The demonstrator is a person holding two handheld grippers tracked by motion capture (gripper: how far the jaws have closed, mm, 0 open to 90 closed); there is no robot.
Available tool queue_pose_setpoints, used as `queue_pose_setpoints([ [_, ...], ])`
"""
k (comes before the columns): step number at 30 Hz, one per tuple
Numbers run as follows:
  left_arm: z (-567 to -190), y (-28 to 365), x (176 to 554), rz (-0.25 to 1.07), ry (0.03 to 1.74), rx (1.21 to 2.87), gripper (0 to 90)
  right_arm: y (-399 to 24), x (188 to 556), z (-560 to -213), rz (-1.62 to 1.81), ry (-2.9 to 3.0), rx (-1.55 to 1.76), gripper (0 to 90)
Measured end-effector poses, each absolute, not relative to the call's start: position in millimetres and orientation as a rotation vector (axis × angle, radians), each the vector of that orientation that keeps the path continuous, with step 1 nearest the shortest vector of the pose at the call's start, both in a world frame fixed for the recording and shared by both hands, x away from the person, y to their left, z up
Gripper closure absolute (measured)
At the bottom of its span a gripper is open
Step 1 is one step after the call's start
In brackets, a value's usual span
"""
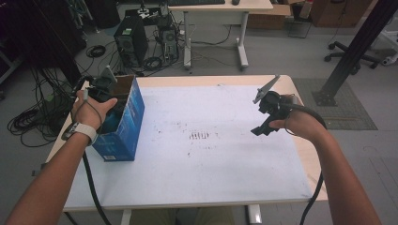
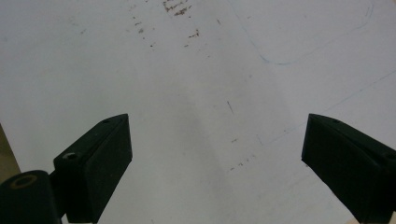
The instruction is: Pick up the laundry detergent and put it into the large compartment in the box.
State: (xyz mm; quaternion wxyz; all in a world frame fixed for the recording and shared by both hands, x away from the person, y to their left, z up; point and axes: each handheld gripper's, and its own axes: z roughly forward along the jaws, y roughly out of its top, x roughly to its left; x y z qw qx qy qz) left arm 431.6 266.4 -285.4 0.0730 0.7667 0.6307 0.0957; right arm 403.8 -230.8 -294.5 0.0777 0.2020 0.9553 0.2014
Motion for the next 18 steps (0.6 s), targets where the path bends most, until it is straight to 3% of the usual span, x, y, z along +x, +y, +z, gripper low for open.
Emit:
queue_pose_setpoints([
  [18,-288.0,270.2,434.5,0.266,1.885,2.312,31.0,-230.9,403.6,-297.5,0.606,2.865,0.612,8.6],
])
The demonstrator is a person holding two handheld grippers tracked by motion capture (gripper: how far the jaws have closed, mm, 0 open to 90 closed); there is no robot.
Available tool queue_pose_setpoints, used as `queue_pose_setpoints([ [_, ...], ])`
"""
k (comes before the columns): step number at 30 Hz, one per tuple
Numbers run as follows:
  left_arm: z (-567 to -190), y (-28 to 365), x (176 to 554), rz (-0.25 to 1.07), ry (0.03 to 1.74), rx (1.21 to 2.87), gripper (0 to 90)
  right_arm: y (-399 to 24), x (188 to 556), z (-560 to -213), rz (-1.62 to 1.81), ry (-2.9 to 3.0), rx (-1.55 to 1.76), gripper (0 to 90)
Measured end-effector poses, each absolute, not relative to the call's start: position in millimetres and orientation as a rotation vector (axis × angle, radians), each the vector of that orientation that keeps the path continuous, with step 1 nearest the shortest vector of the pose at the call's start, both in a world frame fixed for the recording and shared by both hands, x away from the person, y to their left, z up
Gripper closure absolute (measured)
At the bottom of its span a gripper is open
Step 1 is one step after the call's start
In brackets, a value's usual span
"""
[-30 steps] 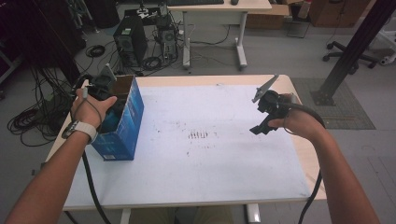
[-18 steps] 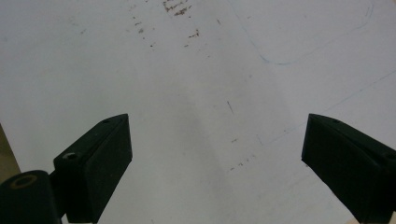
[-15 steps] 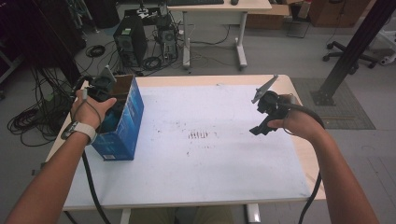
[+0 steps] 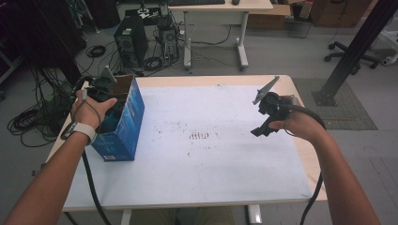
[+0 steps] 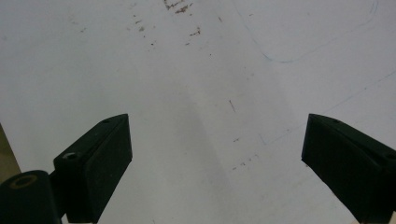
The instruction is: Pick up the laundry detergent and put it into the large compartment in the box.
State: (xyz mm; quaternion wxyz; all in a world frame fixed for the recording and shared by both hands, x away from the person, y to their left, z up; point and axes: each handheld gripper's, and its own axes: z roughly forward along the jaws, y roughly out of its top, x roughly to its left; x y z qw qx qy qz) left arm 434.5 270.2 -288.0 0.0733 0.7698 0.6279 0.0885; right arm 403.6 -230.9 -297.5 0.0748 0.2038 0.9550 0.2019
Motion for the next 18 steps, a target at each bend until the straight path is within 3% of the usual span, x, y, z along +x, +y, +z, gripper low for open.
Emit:
queue_pose_setpoints([
  [18,-287.2,265.1,432.4,0.29,1.85,2.344,22.6,-232.0,400.0,-296.6,0.607,2.866,0.613,8.6],
])
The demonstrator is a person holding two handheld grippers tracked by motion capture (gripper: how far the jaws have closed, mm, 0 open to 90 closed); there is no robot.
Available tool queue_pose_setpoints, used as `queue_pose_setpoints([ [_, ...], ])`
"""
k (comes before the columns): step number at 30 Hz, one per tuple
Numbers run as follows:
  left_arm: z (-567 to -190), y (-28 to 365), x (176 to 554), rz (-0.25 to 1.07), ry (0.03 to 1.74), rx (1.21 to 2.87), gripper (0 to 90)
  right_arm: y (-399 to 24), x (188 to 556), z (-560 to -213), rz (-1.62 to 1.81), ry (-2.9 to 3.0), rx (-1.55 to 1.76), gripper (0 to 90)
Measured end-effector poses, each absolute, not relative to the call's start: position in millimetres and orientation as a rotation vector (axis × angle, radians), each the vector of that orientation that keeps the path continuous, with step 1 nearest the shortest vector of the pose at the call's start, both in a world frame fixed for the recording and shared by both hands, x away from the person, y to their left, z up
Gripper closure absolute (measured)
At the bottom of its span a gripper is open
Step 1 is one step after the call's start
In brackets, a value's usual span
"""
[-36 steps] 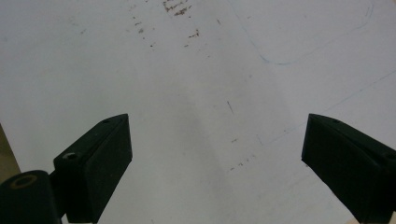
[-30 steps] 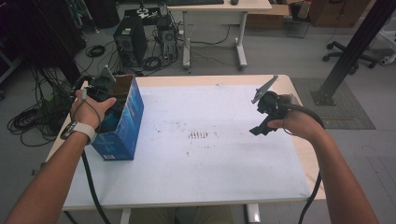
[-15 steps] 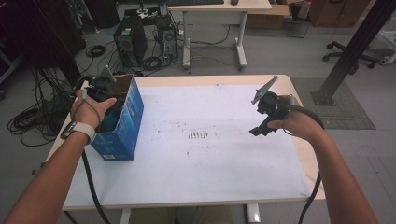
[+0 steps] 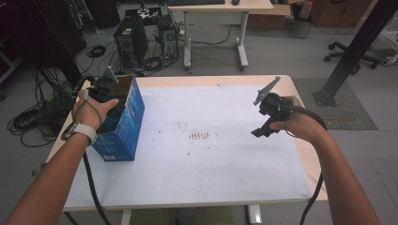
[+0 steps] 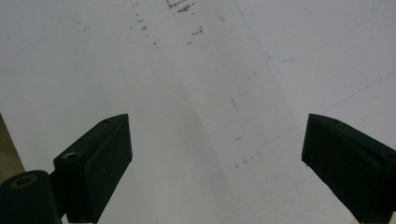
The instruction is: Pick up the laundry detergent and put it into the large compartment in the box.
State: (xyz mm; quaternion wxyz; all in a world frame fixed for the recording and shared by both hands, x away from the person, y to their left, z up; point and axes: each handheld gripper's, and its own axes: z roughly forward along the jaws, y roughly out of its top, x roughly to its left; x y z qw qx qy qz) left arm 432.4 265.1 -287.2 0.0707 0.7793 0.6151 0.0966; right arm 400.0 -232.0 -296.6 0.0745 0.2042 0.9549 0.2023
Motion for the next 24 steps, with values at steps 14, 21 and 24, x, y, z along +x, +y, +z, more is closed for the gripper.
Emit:
queue_pose_setpoints([
  [14,-284.2,262.0,428.7,0.341,1.819,2.383,21.0,-231.7,396.8,-294.4,0.613,2.861,0.605,8.6],
  [21,-281.2,260.6,427.0,0.352,1.815,2.39,20.3,-232.2,395.0,-293.3,0.617,2.858,0.605,8.6],
  [24,-280.4,260.5,426.4,0.361,1.818,2.389,20.5,-232.2,394.4,-293.0,0.617,2.858,0.6,8.6],
])
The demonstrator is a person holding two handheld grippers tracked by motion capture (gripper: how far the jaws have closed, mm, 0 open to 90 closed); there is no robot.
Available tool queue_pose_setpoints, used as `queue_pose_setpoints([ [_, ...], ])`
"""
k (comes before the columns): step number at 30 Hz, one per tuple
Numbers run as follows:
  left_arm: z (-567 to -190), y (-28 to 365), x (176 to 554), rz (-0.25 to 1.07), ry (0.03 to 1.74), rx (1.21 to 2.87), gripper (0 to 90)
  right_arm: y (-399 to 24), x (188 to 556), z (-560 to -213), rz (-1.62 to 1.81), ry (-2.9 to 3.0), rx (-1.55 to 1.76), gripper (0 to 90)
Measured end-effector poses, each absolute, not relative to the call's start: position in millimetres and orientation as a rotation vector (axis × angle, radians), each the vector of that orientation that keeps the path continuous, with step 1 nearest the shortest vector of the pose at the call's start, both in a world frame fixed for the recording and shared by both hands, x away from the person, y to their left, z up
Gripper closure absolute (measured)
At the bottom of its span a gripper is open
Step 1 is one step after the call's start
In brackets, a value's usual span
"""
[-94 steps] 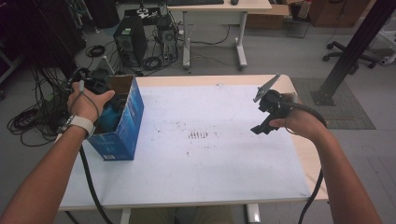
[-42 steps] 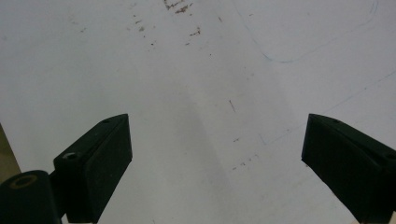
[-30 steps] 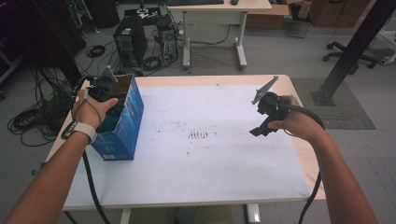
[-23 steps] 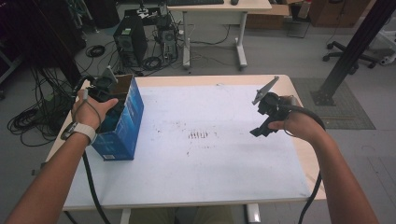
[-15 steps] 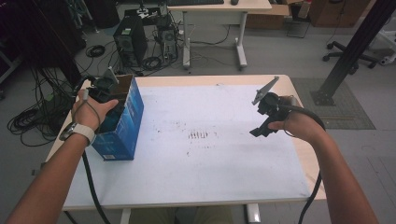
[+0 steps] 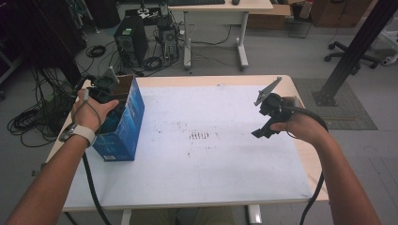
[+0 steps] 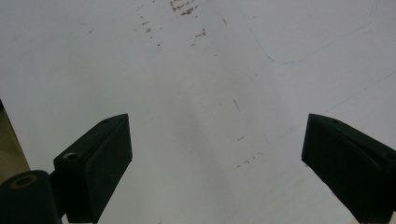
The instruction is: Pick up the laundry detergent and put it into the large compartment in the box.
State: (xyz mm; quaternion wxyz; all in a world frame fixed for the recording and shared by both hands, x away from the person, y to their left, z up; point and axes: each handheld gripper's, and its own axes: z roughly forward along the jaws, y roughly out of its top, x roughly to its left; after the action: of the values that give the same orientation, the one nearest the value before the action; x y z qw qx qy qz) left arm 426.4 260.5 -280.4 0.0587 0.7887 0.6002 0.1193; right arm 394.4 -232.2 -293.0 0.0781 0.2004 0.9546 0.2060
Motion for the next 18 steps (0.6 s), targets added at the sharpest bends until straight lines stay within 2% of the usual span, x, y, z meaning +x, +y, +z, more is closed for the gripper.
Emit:
queue_pose_setpoints([
  [18,-270.7,259.9,421.6,0.4,1.802,2.377,18.6,-236.1,389.6,-291.8,0.623,2.848,0.606,8.6],
])
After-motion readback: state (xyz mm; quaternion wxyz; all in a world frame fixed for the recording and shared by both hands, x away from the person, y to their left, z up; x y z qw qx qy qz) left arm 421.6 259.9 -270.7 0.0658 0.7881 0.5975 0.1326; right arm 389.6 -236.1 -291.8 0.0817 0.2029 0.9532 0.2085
